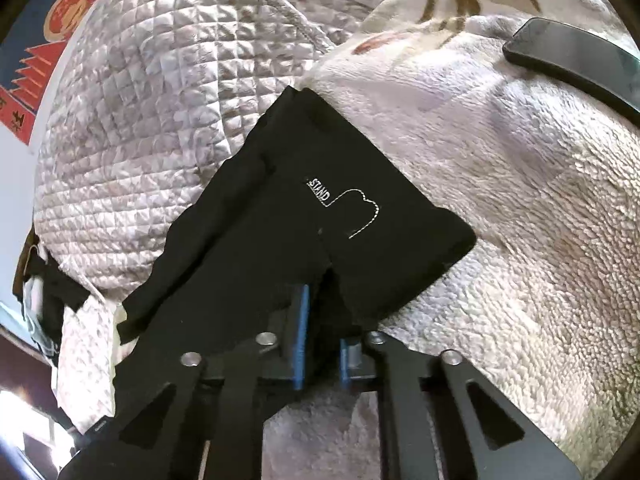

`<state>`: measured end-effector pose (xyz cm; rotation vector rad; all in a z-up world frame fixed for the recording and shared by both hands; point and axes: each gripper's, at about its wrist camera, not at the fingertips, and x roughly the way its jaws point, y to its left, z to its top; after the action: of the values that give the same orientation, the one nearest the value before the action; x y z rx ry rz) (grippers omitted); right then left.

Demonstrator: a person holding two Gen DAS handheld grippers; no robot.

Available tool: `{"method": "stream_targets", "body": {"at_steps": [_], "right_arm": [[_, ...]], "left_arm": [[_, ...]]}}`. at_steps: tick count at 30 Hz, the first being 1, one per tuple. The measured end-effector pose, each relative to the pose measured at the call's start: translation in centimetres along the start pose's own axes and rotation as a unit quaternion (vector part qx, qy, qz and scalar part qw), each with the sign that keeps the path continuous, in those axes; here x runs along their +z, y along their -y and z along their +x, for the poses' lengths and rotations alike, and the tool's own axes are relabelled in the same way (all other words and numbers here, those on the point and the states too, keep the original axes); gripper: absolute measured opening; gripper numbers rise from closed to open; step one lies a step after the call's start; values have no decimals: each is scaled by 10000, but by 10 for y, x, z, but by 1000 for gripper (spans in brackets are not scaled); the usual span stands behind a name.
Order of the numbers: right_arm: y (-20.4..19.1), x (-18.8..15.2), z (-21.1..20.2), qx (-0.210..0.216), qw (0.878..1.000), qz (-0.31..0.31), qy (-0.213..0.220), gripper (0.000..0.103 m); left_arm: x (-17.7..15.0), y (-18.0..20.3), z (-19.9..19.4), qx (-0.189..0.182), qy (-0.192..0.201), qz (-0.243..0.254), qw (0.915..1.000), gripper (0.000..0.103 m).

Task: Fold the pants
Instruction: 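Lower both tools to the pants' waistband and close both grippers on it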

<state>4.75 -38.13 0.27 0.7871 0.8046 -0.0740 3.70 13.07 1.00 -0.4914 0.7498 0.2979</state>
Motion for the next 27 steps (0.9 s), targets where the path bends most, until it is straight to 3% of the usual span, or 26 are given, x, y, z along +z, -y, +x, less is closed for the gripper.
{"method": "stream_targets", "body": {"at_steps": [9,16,20,22,25,27], "right_arm": [[-3,2,-48,290,9995,-54,96,2],[16,-17,-95,309,9995,-8,-117,2],[32,-33,-97,-85,9995,-41,-289,2],[40,-41,-81,-229,9978,92,-620,2],[34,-44,-84,-360,9977,-124,-558,4],[33,-41,-92,-464,9978,-117,-457,16]], "left_arm": [[-1,-5,-50,-270,193,119,9994,4],[-33,-27,-103,-473,171,157,9986,4],[-52,-36,-104,-367,-29,266,9990,4],[-61,-39,-92,-174,-282,288,9990,4],[-63,-42,-93,-134,-356,229,9990,10],[-58,-44,-103,-36,-174,212,9996,11]]}}
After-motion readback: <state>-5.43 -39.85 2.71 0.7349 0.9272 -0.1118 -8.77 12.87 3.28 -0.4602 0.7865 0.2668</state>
